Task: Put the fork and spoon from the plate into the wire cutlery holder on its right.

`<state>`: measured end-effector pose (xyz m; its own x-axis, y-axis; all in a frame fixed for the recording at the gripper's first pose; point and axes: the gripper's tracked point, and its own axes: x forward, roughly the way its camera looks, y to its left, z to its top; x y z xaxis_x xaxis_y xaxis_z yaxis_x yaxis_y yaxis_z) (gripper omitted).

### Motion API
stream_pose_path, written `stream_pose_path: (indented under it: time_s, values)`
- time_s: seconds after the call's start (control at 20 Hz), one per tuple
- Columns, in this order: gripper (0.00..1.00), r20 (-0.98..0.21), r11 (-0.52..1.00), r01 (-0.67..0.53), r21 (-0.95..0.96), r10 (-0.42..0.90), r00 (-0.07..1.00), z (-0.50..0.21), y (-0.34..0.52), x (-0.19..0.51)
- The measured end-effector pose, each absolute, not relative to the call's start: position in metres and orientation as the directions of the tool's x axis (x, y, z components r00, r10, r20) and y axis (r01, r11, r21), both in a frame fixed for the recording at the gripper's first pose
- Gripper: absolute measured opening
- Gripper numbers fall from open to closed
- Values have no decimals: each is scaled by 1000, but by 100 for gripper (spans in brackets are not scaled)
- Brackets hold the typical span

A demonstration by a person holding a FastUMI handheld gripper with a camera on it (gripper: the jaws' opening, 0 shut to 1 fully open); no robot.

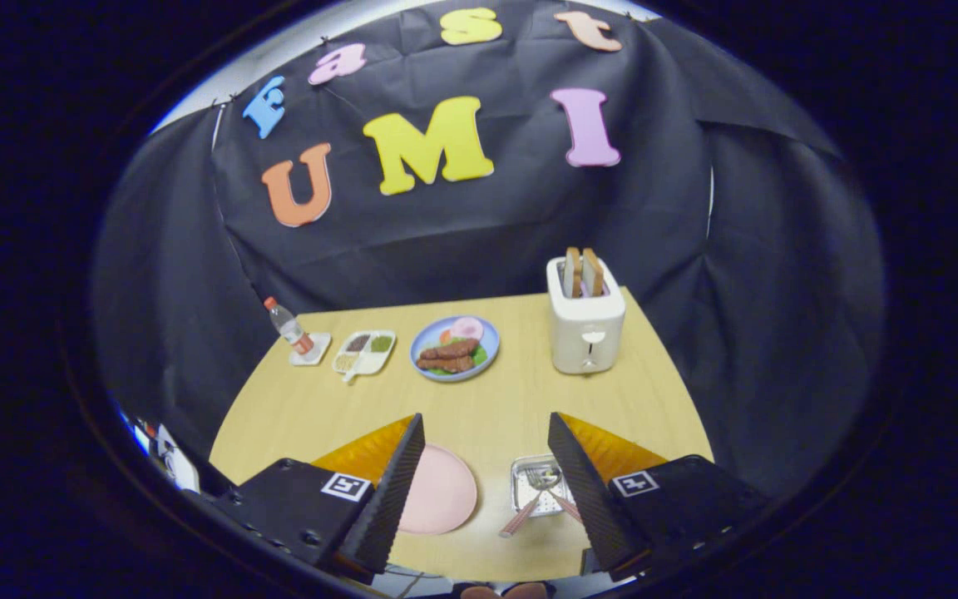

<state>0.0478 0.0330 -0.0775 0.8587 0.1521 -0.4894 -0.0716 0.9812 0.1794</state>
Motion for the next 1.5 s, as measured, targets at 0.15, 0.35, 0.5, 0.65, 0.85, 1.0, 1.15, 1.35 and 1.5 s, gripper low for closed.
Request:
stream_pose_path:
  time_s: [0.15, 0.35, 0.5, 0.65, 0.85, 1.0, 1.15, 1.35, 1.5]
  values:
    - [89, -337, 987, -60, 146, 107, 935, -48, 38, 28]
    - [89, -208, 990, -66, 123, 90, 974, -25, 48, 0]
    - [90, -146, 994, -47, 101, 61, 987, -13, 50, -18]
    - [90, -89, 995, -26, 99, 35, 995, 2, 48, -29]
    - [92, -35, 996, -3, 90, 6, 999, 15, 48, -31]
    - [92, -39, 995, -10, 103, 14, 999, 13, 55, -31]
    - [93, -43, 993, -27, 115, 32, 999, 9, 61, -33]
    - [94, -42, 993, -23, 114, 27, 999, 11, 61, -30]
    - [94, -30, 993, -26, 112, 30, 999, 17, 62, -30]
